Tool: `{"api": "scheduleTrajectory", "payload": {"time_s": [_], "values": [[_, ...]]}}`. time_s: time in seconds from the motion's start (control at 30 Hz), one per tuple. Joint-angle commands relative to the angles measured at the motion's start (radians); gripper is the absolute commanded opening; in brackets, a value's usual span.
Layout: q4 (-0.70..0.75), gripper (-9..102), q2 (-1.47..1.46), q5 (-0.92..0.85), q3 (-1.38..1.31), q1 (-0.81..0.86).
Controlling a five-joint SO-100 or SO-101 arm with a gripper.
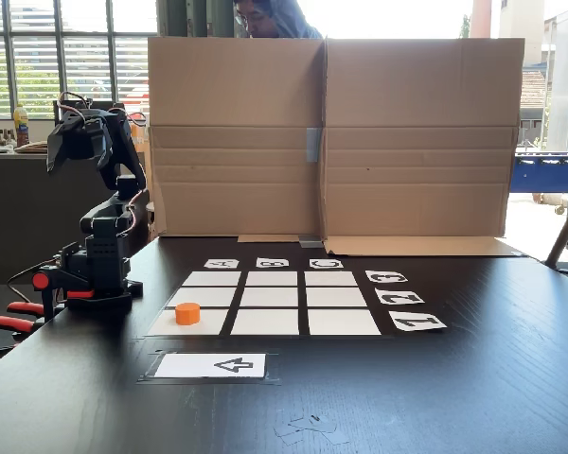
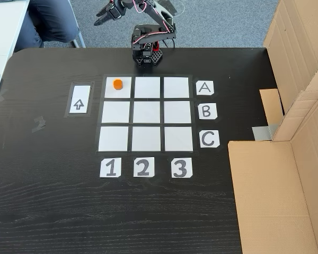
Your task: Pick up the round, orange token and place it in the grid on square A1.
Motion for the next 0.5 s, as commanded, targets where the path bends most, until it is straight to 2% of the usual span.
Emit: {"api": "scheduleTrajectory", "payload": {"time_s": [0.0, 0.23, 0.47], "values": [[-0.021, 22, 0.049, -0.008, 0.098, 0.029], [-0.089, 15, 0.152, -0.009, 0.345, 0.049], [-0.253, 7, 0.204, -0.011, 0.577, 0.091]]}}
